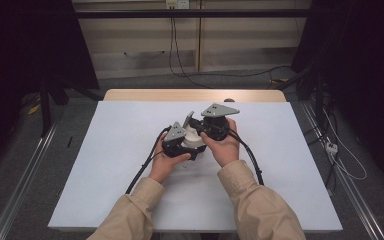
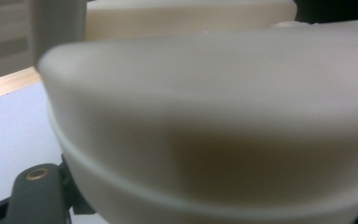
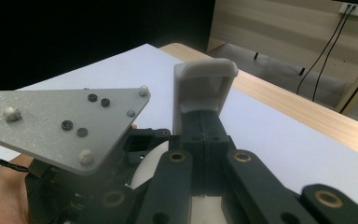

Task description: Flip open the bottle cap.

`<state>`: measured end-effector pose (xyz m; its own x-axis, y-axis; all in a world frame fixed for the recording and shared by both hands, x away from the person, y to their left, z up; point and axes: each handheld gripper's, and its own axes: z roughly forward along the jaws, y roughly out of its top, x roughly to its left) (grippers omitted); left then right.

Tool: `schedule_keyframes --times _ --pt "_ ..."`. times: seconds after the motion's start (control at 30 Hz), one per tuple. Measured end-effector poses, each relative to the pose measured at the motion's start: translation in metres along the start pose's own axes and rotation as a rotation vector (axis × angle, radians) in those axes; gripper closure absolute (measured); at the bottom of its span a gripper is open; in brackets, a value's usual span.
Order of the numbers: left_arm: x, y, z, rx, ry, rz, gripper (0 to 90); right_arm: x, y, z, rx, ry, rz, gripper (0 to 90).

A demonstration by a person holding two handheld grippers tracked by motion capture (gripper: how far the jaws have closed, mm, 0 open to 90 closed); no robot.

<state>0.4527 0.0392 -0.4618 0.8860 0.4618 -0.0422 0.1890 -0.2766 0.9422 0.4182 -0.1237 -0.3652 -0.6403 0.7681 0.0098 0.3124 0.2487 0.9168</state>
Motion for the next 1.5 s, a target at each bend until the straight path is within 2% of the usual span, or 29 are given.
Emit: schedule_keyframes --times 0.6,1.5 --pt "0.0 0.0 0.0 0.002 0.0 0.001 18.5 -0.001 0.005 0.004 0.013 0.011 -0.016 90.0" --pt "0.0 0.0 0.0 0.004 -0.002 0.002 18.5 -0.003 0.011 0.011 0.018 0.018 -0.014 90.0"
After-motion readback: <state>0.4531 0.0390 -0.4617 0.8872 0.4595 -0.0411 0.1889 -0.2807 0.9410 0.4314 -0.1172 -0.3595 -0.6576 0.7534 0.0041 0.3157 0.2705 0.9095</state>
